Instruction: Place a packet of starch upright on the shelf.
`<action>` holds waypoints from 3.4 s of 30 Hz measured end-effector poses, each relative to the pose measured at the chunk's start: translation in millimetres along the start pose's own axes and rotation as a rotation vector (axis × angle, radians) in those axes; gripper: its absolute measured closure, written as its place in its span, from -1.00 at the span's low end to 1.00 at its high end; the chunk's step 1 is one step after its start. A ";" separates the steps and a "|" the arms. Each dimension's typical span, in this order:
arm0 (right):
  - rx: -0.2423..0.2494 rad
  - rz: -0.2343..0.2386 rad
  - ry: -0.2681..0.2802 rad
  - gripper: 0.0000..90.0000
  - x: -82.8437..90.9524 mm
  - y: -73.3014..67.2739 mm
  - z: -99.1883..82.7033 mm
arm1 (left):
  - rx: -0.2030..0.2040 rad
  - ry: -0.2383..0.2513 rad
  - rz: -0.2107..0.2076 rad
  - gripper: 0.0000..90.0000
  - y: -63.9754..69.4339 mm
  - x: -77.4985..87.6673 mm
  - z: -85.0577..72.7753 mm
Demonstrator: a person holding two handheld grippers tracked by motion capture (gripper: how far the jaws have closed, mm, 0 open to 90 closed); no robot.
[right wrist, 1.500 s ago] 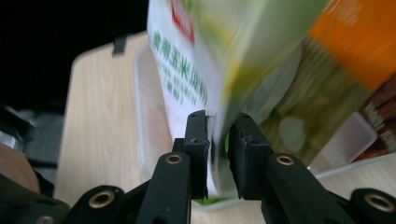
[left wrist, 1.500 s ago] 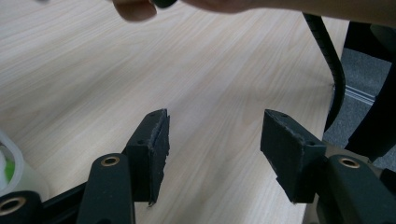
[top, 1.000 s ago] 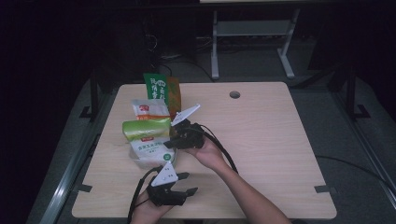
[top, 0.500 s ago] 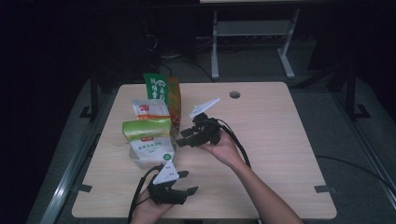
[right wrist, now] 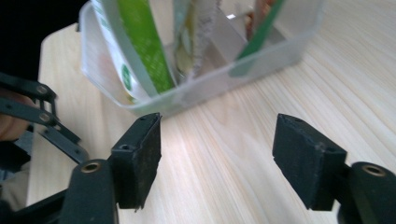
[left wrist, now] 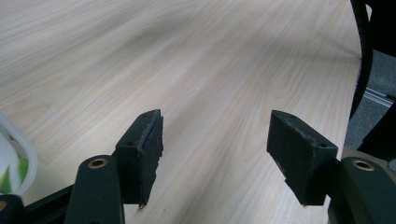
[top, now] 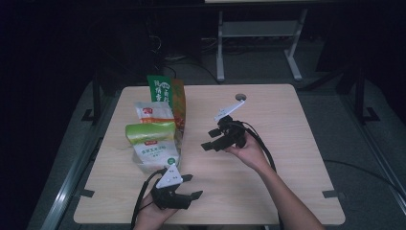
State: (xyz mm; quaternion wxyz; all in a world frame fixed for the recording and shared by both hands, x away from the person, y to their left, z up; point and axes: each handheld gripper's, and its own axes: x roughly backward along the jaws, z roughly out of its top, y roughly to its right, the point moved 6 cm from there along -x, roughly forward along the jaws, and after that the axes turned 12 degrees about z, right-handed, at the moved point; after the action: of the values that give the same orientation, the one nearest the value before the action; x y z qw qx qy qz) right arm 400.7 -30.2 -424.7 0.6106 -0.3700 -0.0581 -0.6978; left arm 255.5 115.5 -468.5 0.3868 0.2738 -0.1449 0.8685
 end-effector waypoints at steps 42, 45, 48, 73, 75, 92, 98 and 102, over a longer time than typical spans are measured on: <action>-0.116 -0.079 0.012 -0.39 54.6 21.3 -43.1 | 0.008 0.011 0.018 -0.25 -8.8 3.0 2.8; -0.133 -0.084 0.015 -0.39 58.8 22.2 -49.7 | 0.008 0.011 0.018 -0.25 -8.7 3.0 2.8; -0.151 -0.086 0.007 -0.41 62.8 24.1 -56.1 | 0.015 0.014 0.018 -0.25 -8.6 2.7 3.1; -0.214 -0.127 0.048 -0.41 91.0 21.6 -105.9 | 0.020 0.019 0.021 -0.25 -9.3 2.6 3.7; -0.218 -0.129 0.047 -0.41 91.8 21.2 -109.9 | 0.020 0.019 0.021 -0.25 -9.4 2.5 3.6; -0.248 -0.138 0.071 -0.41 100.9 12.2 -141.8 | 0.020 0.013 0.020 -0.25 -9.7 1.7 3.5; -0.259 -0.140 0.081 -0.41 102.4 8.3 -150.7 | 0.019 0.013 0.017 -0.25 -9.5 0.4 3.8; -0.262 -0.143 0.087 -0.41 103.3 5.6 -157.2 | 0.017 0.013 0.014 -0.25 -9.6 0.0 4.6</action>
State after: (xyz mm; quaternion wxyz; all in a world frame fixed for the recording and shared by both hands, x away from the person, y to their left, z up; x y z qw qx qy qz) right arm 337.7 -199.0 -479.2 0.5078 -0.4108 0.0339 -0.7565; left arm 264.3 119.7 -464.4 0.3795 0.2704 -0.1366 0.8742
